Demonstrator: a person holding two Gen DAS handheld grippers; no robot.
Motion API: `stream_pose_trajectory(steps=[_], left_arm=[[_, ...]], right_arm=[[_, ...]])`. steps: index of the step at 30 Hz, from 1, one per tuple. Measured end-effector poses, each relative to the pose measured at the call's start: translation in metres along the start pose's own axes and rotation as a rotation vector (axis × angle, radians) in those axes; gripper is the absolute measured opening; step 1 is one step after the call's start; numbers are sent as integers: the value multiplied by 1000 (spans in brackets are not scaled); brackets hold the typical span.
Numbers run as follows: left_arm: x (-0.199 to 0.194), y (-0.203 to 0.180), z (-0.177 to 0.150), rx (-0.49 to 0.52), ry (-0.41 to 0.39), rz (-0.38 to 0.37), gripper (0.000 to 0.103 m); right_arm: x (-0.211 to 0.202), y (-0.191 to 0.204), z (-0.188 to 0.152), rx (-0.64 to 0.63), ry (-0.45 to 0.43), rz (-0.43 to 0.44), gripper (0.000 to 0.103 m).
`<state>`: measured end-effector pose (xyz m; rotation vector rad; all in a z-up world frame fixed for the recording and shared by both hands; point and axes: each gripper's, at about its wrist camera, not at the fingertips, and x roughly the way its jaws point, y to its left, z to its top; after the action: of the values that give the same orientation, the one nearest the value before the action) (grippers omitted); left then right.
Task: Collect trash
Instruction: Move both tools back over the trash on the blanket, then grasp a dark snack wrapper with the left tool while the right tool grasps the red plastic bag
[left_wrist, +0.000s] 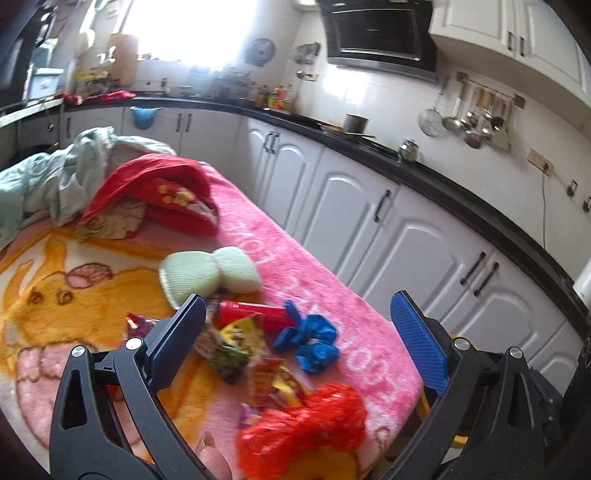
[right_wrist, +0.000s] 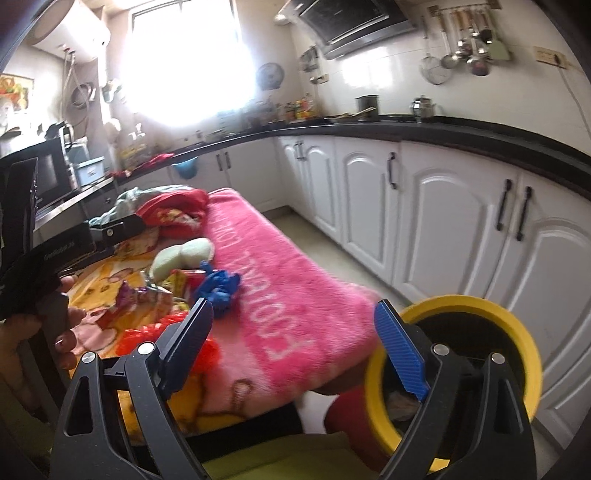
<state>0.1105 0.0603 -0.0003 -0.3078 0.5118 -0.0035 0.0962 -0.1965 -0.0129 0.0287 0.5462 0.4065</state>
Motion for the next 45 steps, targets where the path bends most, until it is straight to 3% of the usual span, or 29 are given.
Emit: stream_pose_trajectory(steps=[12, 19, 25, 32, 35, 40, 42, 43, 45], left_arm=[[6, 68, 8, -192, 49, 28, 91], [22, 83, -2, -270, 125, -27, 70], [42, 81, -14, -324, 202, -71, 65], [65, 83, -23, -365, 251, -10, 59], [74, 89, -29, -398, 278, 15, 50], [78, 94, -36, -410, 294, 36, 30], [77, 97, -37, -418, 296, 27, 25], [77, 97, -37, -415, 294, 24, 13], [75, 97, -36, -412, 289, 23, 9]], right_arm=[[51, 47, 1, -62, 127, 126, 86], [82, 56, -9, -39, 224, 181, 85], [94, 57, -15, -23, 270, 228, 74], [101, 60, -22, -25, 300, 283, 65], [101, 59, -23, -20, 305, 305, 55], [97, 63, -24, -44, 313, 348, 25], [94, 63, -25, -52, 311, 355, 18], [92, 63, -25, -58, 311, 361, 14], [88, 64, -25, -66, 307, 372, 11]])
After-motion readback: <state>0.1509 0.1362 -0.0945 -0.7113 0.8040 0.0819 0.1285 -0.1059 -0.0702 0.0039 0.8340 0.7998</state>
